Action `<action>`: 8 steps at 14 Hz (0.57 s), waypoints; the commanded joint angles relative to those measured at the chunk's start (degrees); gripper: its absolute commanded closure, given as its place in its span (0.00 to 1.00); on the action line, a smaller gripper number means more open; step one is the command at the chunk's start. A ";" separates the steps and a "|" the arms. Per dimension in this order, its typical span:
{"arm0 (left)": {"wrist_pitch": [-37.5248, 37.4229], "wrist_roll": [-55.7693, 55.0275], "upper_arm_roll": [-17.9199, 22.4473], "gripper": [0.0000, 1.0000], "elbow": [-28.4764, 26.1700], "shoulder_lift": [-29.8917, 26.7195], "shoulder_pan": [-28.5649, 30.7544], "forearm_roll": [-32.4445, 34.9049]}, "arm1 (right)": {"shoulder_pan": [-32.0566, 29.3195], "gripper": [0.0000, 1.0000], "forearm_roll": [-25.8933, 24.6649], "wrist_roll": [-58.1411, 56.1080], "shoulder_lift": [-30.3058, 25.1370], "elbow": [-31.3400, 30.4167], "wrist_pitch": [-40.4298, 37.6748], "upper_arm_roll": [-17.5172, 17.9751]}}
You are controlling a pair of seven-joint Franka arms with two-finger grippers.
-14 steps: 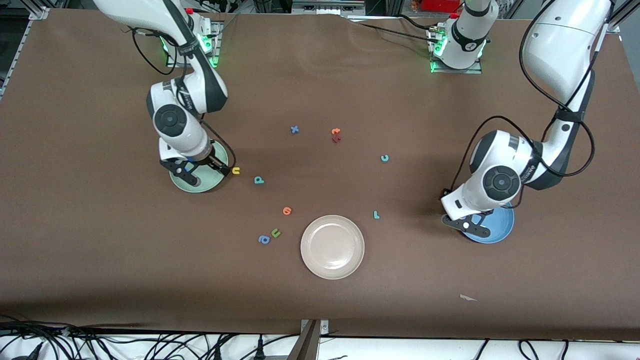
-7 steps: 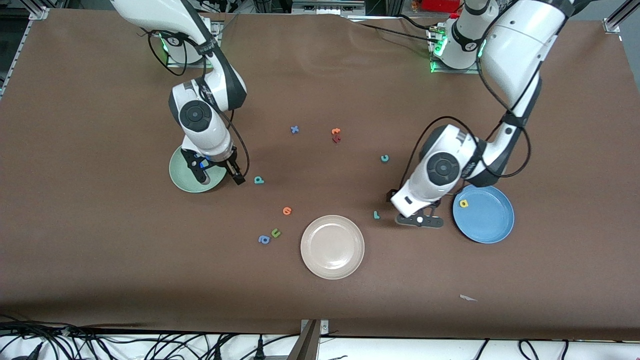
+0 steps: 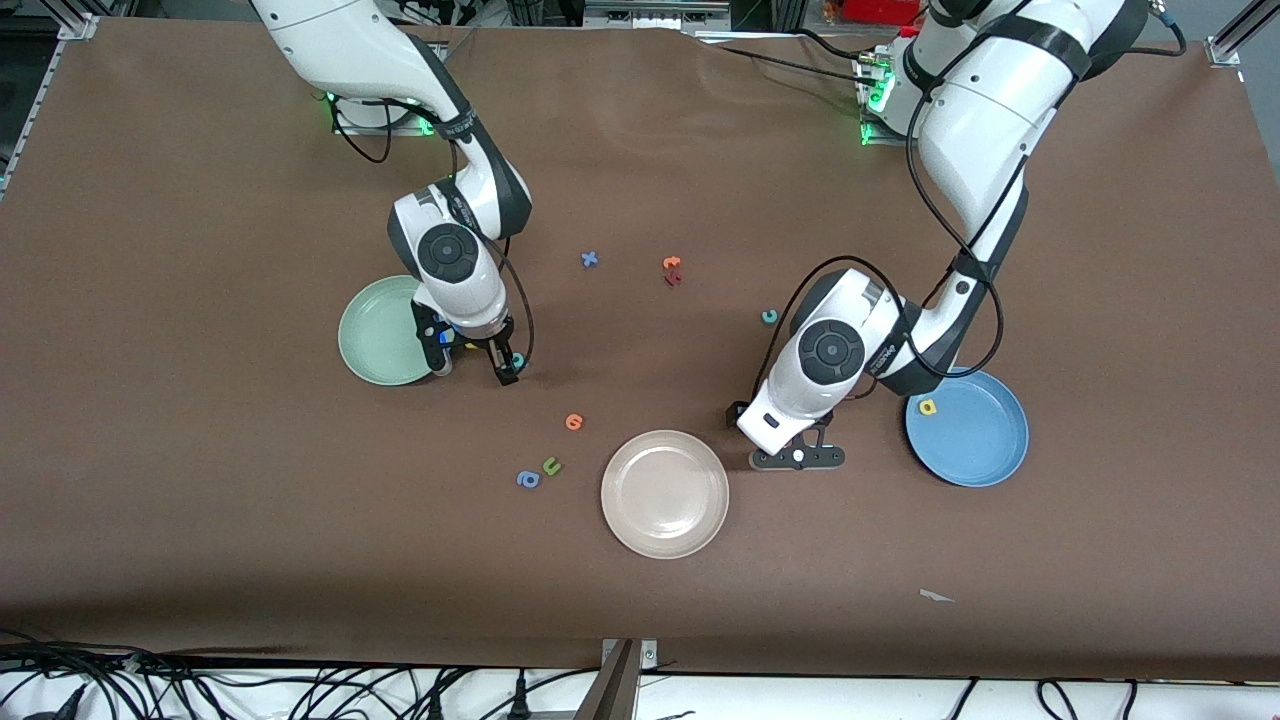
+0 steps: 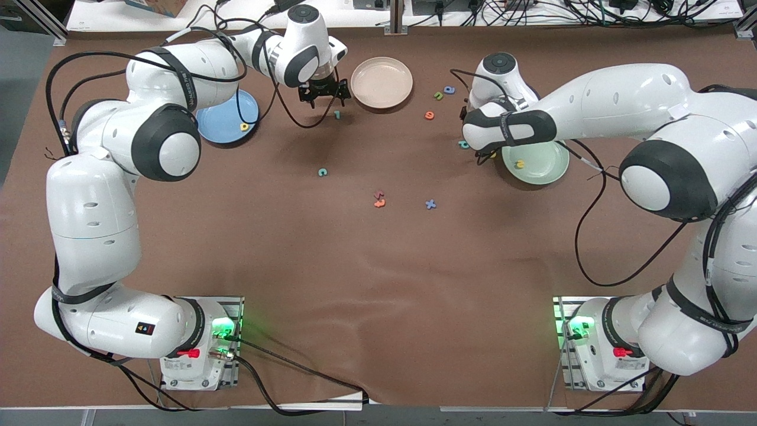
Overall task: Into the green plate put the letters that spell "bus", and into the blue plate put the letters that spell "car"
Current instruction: 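Grasp the cyan 1 with the left gripper while the right gripper grasps blue p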
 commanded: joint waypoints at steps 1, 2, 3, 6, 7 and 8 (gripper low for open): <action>-0.92 -3.57 0.75 0.03 3.32 3.18 -0.98 -1.07 | 0.82 0.08 0.72 1.36 1.84 1.74 1.51 -0.30; -0.92 -5.15 0.75 0.06 3.41 3.79 -1.41 -0.89 | 0.82 0.08 0.72 1.36 2.28 2.35 1.52 -0.30; -0.92 -6.12 0.92 0.09 3.59 4.32 -1.77 -0.89 | 0.99 0.08 0.72 1.27 2.55 2.27 1.52 -0.30; -1.01 -7.18 1.01 0.19 4.73 5.11 -2.47 -1.07 | 1.70 0.13 0.72 1.27 3.34 2.27 1.61 -0.30; -1.01 -7.54 1.01 0.24 4.73 5.12 -2.56 -1.07 | 1.79 0.18 0.72 1.18 3.52 2.27 1.61 -0.30; -1.01 -7.63 1.01 0.28 4.82 5.12 -2.56 -1.15 | 1.79 0.31 0.72 0.84 3.52 2.27 1.61 -0.30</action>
